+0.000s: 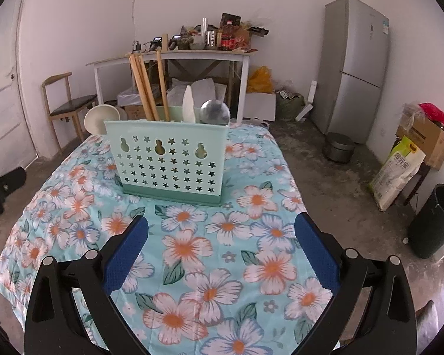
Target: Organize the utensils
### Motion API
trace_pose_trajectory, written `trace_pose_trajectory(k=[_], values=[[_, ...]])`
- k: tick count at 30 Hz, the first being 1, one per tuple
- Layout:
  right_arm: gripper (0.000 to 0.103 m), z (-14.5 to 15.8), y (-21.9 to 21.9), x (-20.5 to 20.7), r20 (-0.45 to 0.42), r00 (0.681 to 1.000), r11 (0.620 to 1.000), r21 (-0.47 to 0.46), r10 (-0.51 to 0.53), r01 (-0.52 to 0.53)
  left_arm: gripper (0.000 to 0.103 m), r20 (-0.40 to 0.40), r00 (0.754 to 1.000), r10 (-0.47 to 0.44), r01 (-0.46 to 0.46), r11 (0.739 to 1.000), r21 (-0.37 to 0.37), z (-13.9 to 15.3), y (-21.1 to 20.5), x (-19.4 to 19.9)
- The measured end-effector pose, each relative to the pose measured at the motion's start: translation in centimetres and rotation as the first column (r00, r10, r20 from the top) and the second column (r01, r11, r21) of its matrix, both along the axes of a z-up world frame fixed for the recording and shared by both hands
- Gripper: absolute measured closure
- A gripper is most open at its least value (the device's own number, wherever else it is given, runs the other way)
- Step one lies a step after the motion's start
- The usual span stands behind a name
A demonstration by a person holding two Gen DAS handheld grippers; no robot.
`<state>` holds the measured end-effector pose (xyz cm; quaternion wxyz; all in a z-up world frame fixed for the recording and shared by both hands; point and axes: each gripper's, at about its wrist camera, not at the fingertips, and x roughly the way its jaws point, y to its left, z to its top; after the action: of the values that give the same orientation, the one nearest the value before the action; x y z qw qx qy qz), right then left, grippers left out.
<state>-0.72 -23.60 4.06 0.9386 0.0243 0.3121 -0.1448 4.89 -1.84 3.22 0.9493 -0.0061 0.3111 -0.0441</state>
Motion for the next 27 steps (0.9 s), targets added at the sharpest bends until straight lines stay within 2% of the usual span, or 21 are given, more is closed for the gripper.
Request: trace_pose_trajectory(k=[17,27], values=[[0.007,0.4,-2.0,-1.3,0.027,0.997,0.997,0.013,-0.077,0.077,0.008,-0.020,1.000,0.022,-0.021,0.999,0.043,-0.6,-2.8,0.0],[0.007,0.4,-3.5,-1.4,0.016,0.994,0.994,0.010,-0.108,0.108,0.008,-0.030,0.997,-0.067,0.068,0.997,0.031,-1.1,-4.9,0.0]])
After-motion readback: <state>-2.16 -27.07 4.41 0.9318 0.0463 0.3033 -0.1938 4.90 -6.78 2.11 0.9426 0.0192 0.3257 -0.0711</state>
